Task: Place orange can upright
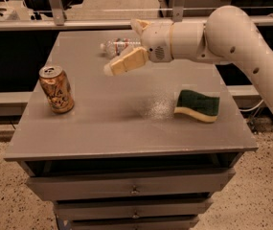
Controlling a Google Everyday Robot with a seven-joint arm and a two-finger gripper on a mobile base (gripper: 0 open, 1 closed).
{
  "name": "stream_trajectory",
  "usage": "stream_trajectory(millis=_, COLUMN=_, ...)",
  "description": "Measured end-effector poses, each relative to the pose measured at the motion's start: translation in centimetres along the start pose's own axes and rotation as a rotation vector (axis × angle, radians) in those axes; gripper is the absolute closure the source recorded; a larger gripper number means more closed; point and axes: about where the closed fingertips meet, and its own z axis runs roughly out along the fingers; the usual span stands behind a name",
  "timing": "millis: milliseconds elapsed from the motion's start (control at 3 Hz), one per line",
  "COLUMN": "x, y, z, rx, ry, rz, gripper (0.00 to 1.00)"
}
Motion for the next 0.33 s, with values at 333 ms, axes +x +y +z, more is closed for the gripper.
stream_trajectory(millis=333, x=0.16, y=0.23, z=0.43, rx=0.001, ry=-0.001, rz=0.003, gripper=0.00)
